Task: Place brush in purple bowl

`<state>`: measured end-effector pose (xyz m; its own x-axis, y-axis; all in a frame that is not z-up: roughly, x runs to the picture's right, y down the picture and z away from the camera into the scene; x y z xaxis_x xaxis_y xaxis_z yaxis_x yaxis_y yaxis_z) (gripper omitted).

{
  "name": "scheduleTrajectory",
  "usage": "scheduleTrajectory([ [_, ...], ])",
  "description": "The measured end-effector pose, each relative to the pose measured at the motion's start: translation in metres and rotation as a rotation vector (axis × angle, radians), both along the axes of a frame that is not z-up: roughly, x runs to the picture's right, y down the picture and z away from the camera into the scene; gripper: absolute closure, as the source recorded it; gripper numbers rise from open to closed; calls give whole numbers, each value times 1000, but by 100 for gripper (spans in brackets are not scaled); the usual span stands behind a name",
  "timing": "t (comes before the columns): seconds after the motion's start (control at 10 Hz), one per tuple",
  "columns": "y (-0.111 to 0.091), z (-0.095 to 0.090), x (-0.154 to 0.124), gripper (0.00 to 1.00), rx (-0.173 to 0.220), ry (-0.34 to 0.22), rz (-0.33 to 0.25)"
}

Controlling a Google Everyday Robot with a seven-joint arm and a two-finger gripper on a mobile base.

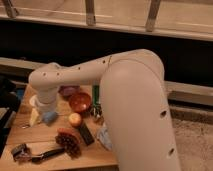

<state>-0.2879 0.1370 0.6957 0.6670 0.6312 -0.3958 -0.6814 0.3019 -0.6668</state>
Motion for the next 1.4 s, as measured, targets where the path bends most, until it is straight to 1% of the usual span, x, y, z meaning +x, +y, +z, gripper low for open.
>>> scheduleTrajectory([
  [0.1,3,-2,-3,20,1,-10,-7],
  [0.2,0,0,1,20,4,-3,-3],
  [0.4,1,0,0,20,4,-5,-4],
  [0.6,5,3,-4,20,5,-22,-14],
  [0.7,13,3,-17,20,11,-46,-25],
  [1.0,36,-11,-53,20,41,-129,-77],
  [1.2,46,-17,-77,20,47,-184,-98],
  [1.4,52,-14,-96,20,42,-235,-121],
])
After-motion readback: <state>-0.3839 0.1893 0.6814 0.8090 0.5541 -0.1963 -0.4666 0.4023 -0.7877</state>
